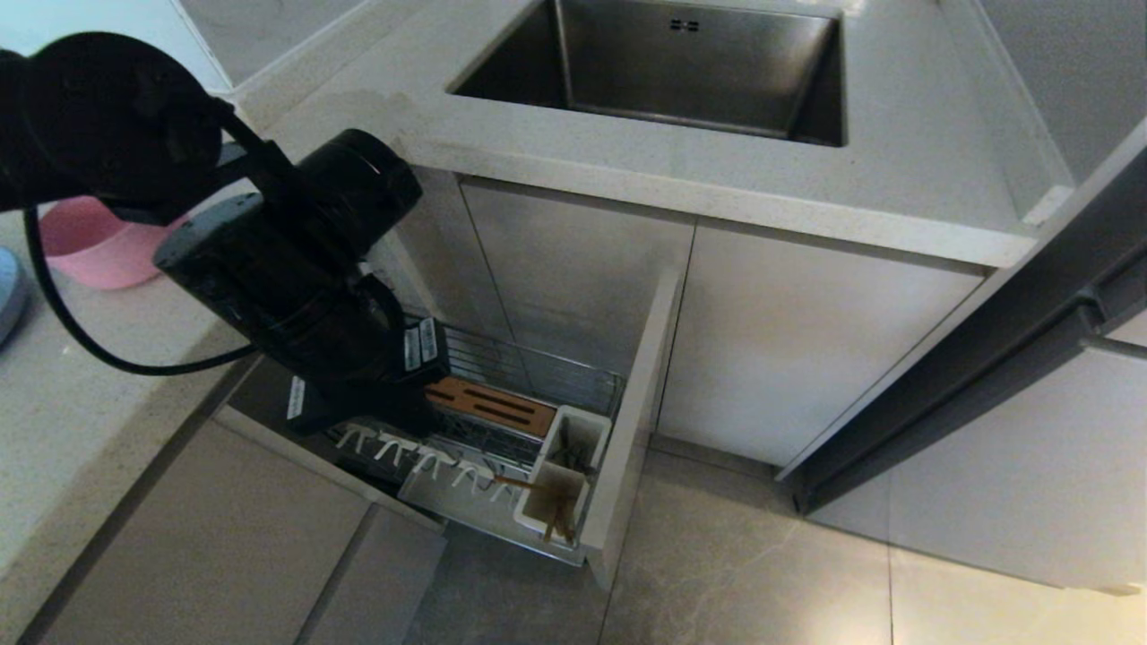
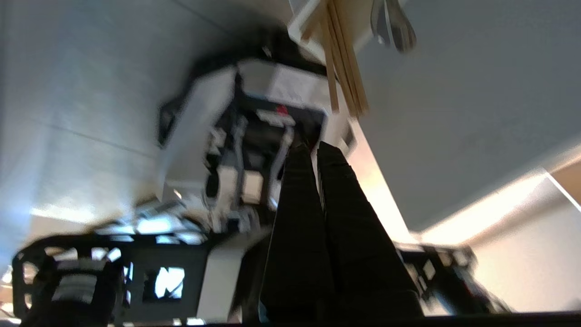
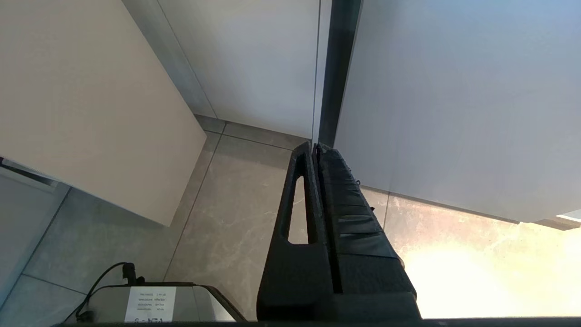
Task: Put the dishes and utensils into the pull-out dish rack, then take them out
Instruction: Take the fork out of the cupboard
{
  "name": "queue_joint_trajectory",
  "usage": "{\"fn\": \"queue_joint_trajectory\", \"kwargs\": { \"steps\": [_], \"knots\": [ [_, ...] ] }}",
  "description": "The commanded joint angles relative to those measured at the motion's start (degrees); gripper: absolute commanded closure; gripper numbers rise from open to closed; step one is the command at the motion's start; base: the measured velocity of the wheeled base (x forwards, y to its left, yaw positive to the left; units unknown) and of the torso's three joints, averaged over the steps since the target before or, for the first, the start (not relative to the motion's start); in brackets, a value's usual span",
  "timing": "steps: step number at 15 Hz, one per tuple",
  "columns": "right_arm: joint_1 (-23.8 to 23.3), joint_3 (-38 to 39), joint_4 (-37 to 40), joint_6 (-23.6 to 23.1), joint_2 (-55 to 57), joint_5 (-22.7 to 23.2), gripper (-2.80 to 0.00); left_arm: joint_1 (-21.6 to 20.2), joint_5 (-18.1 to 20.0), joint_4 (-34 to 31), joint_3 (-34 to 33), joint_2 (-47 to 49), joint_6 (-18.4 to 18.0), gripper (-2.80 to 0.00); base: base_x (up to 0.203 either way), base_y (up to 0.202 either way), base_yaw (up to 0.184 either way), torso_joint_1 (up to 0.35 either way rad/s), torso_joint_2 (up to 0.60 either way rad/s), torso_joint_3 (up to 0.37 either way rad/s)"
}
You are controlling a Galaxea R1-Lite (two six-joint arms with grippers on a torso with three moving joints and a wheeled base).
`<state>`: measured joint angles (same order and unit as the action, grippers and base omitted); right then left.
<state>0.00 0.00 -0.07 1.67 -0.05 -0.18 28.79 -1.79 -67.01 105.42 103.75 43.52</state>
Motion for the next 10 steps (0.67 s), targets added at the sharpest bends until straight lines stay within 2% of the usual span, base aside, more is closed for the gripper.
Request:
{"fn": "queue_joint_trajectory", "kwargs": {
  "steps": [1,4,10],
  "knots": [
    [0.0,0.0,0.0,0.0,0.0,0.0,0.0,4.7,-2.8,0.8,0.0,1.9,2.7,0.0,0.0,0.0,0.0,0.0,0.0,0.0],
    [0.0,0.0,0.0,0.0,0.0,0.0,0.0,8.6,-6.9,1.8,0.3,4.4,6.5,0.0,0.0,0.0,0.0,0.0,0.0,0.0],
    [0.0,0.0,0.0,0.0,0.0,0.0,0.0,12.1,-8.5,6.9,0.6,7.8,13.9,0.0,0.0,0.0,0.0,0.0,0.0,0.0]
  ]
}}
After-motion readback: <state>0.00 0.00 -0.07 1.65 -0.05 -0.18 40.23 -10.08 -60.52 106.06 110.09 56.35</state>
